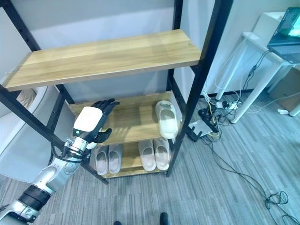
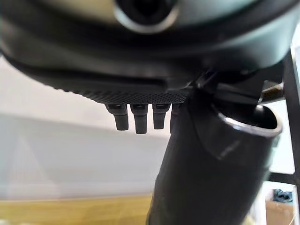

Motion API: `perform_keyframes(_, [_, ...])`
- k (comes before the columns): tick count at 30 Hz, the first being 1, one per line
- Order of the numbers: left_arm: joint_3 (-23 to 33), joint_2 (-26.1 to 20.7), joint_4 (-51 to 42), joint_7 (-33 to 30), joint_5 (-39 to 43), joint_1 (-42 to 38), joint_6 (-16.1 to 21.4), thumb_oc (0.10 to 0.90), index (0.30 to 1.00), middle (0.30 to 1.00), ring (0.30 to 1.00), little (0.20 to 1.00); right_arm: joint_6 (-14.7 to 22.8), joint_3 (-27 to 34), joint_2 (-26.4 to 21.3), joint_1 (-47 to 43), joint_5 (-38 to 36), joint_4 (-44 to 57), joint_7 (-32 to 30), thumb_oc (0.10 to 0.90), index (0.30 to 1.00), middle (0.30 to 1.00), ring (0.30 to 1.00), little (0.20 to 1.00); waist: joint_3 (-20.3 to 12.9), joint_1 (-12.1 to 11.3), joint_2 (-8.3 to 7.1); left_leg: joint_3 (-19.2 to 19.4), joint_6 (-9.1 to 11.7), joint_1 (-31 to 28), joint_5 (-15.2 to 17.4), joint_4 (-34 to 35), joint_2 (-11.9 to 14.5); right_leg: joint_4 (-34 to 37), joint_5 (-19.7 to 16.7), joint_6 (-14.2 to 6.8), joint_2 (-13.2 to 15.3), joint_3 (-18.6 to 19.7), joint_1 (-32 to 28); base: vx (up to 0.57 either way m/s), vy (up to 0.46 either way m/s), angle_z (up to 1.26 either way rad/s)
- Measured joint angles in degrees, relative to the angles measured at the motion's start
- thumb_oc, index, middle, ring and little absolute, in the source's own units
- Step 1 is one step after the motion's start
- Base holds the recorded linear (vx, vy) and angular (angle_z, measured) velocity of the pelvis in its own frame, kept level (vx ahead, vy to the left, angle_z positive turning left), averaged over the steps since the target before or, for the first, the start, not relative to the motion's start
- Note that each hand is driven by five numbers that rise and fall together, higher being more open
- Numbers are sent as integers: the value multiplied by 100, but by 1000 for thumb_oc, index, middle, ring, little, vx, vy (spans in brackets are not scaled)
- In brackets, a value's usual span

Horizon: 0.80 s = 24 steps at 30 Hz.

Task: Arrange the slippers neatly on the shoe rack.

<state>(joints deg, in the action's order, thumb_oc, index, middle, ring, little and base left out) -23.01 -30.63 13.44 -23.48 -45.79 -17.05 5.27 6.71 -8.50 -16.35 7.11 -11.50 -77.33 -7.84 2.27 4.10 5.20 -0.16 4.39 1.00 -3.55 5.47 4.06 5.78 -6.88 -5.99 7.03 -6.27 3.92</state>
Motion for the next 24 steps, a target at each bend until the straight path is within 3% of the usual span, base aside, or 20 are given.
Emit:
perform_keyframes(8, [-1, -113, 732, -32, -7, -247, -537, 800, 900, 900, 900, 900, 22, -5, -1, -67, 24, 12, -22, 800, 900, 900, 900, 900, 4, 13, -7, 66, 0, 257, -28, -22, -1, -1, -96, 20, 3, 38, 280, -10, 2, -3])
perform_keyframes(24, [-17, -267, 1439, -221, 43, -783, -772, 800, 900, 900, 900, 900, 56, -126, -30, -180, 359, 182, -112, 800, 900, 900, 900, 900, 72, 69, -109, 126, 2, 424, -26, -25, -7, -1, -111, 25, -26, 120, 490, 4, 0, -1])
